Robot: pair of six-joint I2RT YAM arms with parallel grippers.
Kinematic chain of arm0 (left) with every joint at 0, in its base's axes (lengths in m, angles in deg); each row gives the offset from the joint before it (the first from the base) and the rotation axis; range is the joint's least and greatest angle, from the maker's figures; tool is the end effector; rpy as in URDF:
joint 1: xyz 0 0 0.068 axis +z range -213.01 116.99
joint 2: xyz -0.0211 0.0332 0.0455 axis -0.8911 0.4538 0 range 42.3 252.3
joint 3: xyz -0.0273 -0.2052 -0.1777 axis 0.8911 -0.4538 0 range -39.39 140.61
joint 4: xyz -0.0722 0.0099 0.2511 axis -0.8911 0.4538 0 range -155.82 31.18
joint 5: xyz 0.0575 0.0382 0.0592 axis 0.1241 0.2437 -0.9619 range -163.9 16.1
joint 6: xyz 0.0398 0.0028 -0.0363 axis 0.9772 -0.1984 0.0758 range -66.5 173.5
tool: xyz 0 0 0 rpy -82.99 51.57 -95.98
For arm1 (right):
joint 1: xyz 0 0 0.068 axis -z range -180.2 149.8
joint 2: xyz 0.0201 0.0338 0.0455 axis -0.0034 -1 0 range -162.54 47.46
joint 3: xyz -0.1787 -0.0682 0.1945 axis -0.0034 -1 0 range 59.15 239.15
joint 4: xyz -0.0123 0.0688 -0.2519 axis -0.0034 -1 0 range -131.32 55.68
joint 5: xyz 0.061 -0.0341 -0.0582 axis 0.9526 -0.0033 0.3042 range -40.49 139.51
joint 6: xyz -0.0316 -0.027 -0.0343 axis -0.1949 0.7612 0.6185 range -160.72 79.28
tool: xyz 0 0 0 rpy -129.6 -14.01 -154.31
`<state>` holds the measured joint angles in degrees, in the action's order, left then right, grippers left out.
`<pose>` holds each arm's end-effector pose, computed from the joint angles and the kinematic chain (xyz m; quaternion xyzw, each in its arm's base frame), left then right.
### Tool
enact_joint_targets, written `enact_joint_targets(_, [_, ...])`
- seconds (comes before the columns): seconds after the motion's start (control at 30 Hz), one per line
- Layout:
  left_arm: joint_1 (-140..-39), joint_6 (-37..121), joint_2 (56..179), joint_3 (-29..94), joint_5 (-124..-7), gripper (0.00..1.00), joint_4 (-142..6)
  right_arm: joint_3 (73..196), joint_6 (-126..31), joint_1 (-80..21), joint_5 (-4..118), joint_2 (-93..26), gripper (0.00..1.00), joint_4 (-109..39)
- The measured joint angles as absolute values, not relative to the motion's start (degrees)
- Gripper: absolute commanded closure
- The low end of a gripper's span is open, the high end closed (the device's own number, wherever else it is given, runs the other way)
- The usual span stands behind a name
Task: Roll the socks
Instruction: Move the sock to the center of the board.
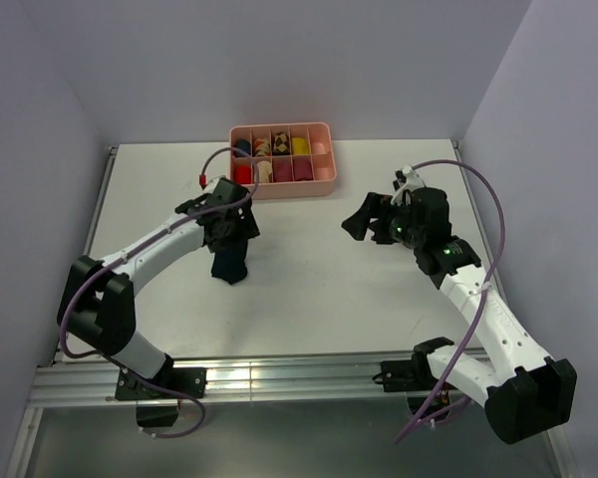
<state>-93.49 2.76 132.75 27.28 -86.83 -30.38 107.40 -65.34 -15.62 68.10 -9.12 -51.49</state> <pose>0.2850 -0.1585 0.2402 -0.1979 0.9378 -0.0893 0.2708 0.2120 0.0702 0.3114 -0.0190 0.8388 0.3086 0.4480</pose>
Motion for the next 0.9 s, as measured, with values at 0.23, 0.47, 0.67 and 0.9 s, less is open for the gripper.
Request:
enact_joint_targets(0.23, [-92.7, 20.6, 131.9, 20.2, -89.8, 0.21, -35.5, 105.8, -65.9, -15.6, 70.1, -9.1, 0.12, -50.7])
enact_joint_targets(0.47, [-92.7, 26.0, 136.7, 17.9, -85.0, 0.38, -38.1, 104.8, -66.8, -15.6, 71.6, -9.6, 0.13, -50.4])
enact_joint_targets(0.67, [-94.5, 22.3, 139.4, 18.0, -76.9, 0.37, -41.5, 104.8, -66.8, -15.6, 71.6, -10.3, 0.14, -50.4])
enact_joint_targets(0.9, [-100.7, 13.4, 146.5, 24.4, -64.5, 0.30, -48.8, 104.9, -66.6, -15.6, 71.4, -11.3, 0.14, -50.9])
